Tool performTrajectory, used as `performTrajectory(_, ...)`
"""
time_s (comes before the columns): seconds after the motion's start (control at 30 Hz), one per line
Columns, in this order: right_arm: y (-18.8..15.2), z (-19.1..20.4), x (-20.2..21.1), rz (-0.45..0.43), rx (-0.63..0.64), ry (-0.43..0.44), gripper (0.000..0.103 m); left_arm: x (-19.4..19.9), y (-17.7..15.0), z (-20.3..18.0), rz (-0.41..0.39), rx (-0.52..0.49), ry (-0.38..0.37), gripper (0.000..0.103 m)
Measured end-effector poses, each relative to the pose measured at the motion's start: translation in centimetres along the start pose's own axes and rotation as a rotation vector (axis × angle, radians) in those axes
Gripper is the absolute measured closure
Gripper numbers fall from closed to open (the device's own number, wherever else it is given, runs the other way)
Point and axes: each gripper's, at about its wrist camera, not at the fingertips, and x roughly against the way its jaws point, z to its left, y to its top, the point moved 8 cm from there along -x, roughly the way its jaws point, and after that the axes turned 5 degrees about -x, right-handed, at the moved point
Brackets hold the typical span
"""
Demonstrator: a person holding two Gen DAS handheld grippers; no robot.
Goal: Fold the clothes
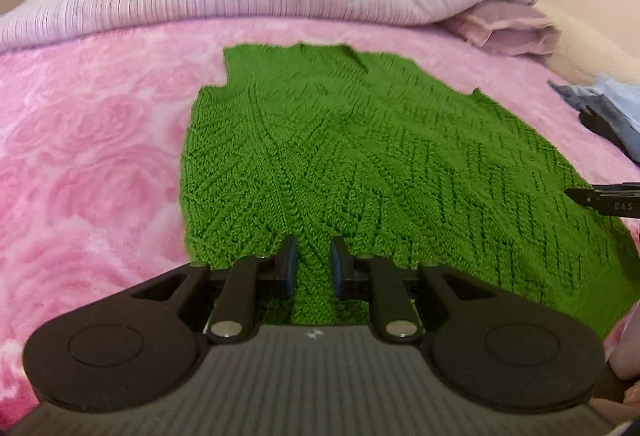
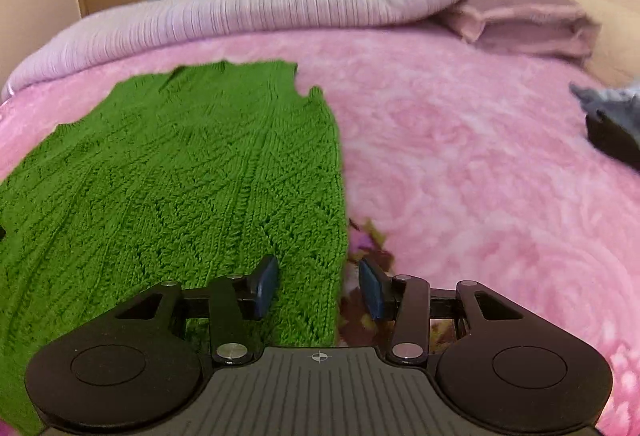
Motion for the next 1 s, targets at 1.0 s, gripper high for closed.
performTrajectory(1.0,-11.8,11.7,12.1,-0.268,0.764,-0.082,0.059,11.2,-7.3,-14.1,-0.112,-0.53,0.12,0.085)
